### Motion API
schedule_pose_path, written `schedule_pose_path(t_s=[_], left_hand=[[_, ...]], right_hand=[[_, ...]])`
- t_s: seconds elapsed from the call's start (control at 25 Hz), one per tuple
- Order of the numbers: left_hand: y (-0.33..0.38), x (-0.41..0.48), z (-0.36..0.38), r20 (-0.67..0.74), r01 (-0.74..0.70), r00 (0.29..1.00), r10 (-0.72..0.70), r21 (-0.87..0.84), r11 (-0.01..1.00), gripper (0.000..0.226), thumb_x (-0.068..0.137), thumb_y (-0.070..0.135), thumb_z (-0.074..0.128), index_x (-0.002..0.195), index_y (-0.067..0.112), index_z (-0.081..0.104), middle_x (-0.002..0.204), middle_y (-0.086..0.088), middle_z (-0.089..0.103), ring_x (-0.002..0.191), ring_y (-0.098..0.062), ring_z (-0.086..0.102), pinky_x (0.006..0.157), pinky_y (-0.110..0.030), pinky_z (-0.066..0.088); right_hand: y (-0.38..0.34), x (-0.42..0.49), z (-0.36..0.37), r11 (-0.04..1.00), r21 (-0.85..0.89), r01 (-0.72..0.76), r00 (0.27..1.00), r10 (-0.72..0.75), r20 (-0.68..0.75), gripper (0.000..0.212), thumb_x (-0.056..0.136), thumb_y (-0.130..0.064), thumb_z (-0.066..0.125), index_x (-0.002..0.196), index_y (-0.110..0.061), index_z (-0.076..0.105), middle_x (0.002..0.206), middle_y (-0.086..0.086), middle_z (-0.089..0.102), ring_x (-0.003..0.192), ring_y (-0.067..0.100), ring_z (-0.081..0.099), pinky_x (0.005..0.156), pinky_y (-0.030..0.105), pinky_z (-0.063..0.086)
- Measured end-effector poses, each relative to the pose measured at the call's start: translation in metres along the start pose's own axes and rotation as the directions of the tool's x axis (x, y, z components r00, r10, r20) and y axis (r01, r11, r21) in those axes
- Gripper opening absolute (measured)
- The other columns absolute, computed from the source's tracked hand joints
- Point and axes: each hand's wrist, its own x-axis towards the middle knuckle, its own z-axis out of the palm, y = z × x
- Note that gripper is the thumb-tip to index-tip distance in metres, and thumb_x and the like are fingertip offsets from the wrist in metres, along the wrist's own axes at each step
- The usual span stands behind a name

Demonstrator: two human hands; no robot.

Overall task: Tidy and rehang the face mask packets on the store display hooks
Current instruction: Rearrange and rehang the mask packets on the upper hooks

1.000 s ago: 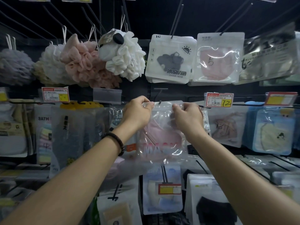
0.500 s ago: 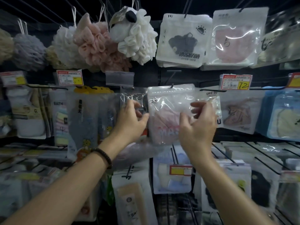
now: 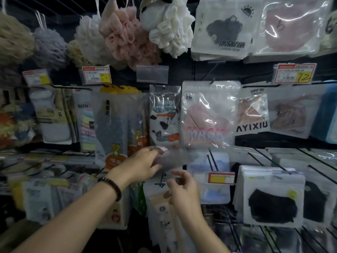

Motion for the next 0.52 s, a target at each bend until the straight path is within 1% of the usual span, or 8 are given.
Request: schedule_pose_path(t_s=[0.08, 0.16, 0.24, 0.32, 0.4, 0.52], left_hand=[[-0.001, 0.004, 0.002, 0.015, -0.043, 0.999, 0.043, 0.000, 0.999, 0.062, 0.094, 0.052, 0.069, 0.151, 0.040, 0.050, 0.162, 0.015, 0.046, 0.147, -0.010, 0.046, 0.120, -0.042, 0.045], [0.001, 0.007, 0.000, 0.018, -0.042, 0.999, 0.042, -0.042, 0.998, 0.052, 0.094, 0.046, 0.074, 0.144, 0.039, 0.058, 0.160, 0.018, 0.048, 0.143, -0.007, 0.049, 0.119, -0.040, 0.047], [0.001, 0.010, -0.001, 0.037, -0.036, 0.999, 0.039, -0.081, 0.996, 0.046, 0.094, 0.042, 0.077, 0.138, 0.041, 0.063, 0.158, 0.021, 0.050, 0.140, -0.006, 0.053, 0.118, -0.039, 0.048], [0.000, 0.013, -0.005, 0.083, -0.017, 0.996, 0.024, -0.087, 0.996, 0.046, 0.093, 0.046, 0.078, 0.136, 0.044, 0.065, 0.157, 0.020, 0.052, 0.139, -0.008, 0.056, 0.116, -0.041, 0.050], [-0.001, 0.015, -0.010, 0.114, 0.024, 0.993, -0.018, -0.053, 0.998, 0.044, 0.092, 0.051, 0.077, 0.134, 0.048, 0.065, 0.154, 0.013, 0.057, 0.137, -0.014, 0.057, 0.114, -0.045, 0.052], [0.003, 0.019, -0.014, 0.119, 0.060, 0.991, -0.058, -0.021, 0.998, 0.033, 0.101, 0.046, 0.067, 0.135, 0.047, 0.066, 0.148, 0.008, 0.062, 0.133, -0.017, 0.059, 0.112, -0.044, 0.051]], right_hand=[[0.000, 0.009, 0.004, 0.996, 0.053, -0.073, 0.997, 0.073, 0.007, 0.030, 0.100, -0.008, 0.067, 0.120, -0.030, 0.064, 0.095, 0.004, 0.072, 0.072, 0.021, 0.069, 0.061, 0.030, 0.052], [0.002, 0.015, 0.005, 0.989, 0.100, -0.110, 0.994, 0.109, 0.016, 0.033, 0.101, -0.006, 0.065, 0.120, -0.032, 0.060, 0.095, 0.005, 0.071, 0.073, 0.019, 0.065, 0.062, 0.029, 0.049], [0.005, 0.019, 0.005, 0.982, 0.125, -0.140, 0.990, 0.139, 0.012, 0.033, 0.101, -0.008, 0.066, 0.122, -0.032, 0.059, 0.104, 0.008, 0.072, 0.075, 0.019, 0.065, 0.062, 0.028, 0.048], [0.011, 0.021, 0.004, 0.980, 0.130, -0.149, 0.988, 0.151, -0.004, 0.033, 0.103, -0.011, 0.066, 0.130, -0.028, 0.059, 0.113, 0.008, 0.070, 0.077, 0.018, 0.066, 0.060, 0.025, 0.048], [0.015, 0.024, 0.002, 0.978, 0.140, -0.152, 0.987, 0.156, -0.022, 0.035, 0.103, -0.012, 0.065, 0.135, -0.025, 0.059, 0.114, 0.007, 0.069, 0.074, 0.018, 0.065, 0.060, 0.026, 0.047], [0.017, 0.029, -0.001, 0.978, 0.159, -0.133, 0.990, 0.138, -0.016, 0.037, 0.103, -0.011, 0.065, 0.138, -0.023, 0.060, 0.112, 0.006, 0.070, 0.069, 0.017, 0.065, 0.057, 0.026, 0.046]])
